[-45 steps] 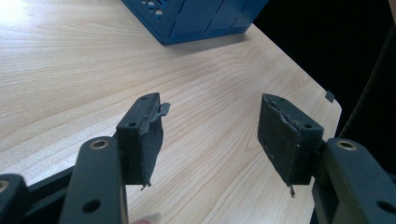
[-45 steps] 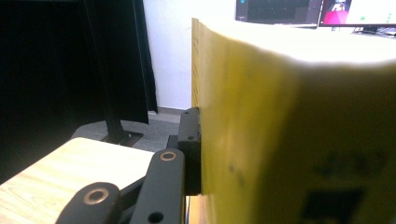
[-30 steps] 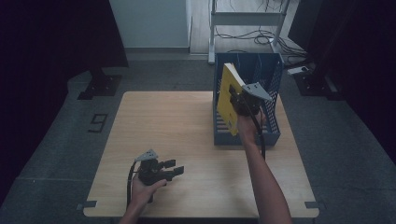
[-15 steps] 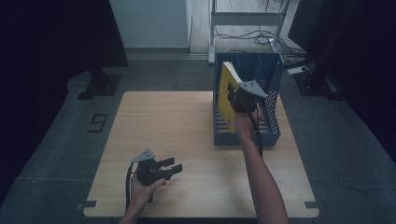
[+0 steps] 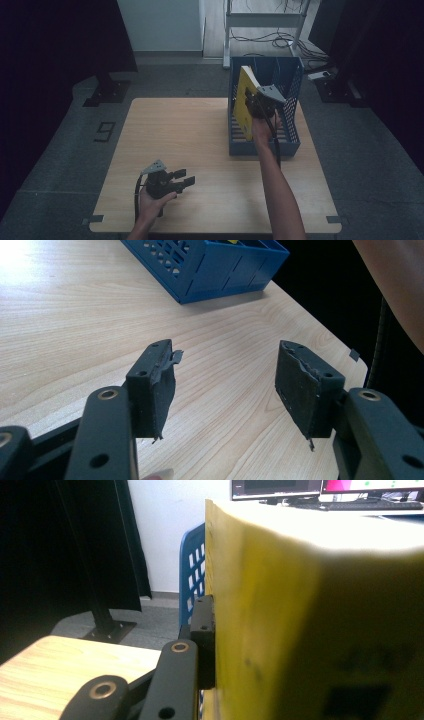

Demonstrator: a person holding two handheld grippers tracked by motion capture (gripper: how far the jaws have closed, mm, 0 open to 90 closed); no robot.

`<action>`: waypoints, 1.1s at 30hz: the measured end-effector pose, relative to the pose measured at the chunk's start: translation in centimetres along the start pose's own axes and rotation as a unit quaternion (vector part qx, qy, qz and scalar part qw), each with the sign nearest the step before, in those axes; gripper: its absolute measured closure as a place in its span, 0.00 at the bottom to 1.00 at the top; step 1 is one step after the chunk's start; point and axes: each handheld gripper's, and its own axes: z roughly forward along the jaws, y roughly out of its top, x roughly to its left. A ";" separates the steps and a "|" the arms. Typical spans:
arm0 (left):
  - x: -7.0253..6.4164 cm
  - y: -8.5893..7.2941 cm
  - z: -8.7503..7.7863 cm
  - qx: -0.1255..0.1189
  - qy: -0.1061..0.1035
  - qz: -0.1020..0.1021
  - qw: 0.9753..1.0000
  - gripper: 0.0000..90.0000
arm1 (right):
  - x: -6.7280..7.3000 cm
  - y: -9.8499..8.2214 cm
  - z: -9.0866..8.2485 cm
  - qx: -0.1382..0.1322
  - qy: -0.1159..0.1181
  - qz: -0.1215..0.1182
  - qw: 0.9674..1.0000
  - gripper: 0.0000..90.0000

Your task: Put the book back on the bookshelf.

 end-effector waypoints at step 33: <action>0.4 0.1 0.1 0.002 -0.010 -0.006 1.000 0.45 | 0.7 -1.7 4.6 0.028 -0.016 -0.015 0.999 0.83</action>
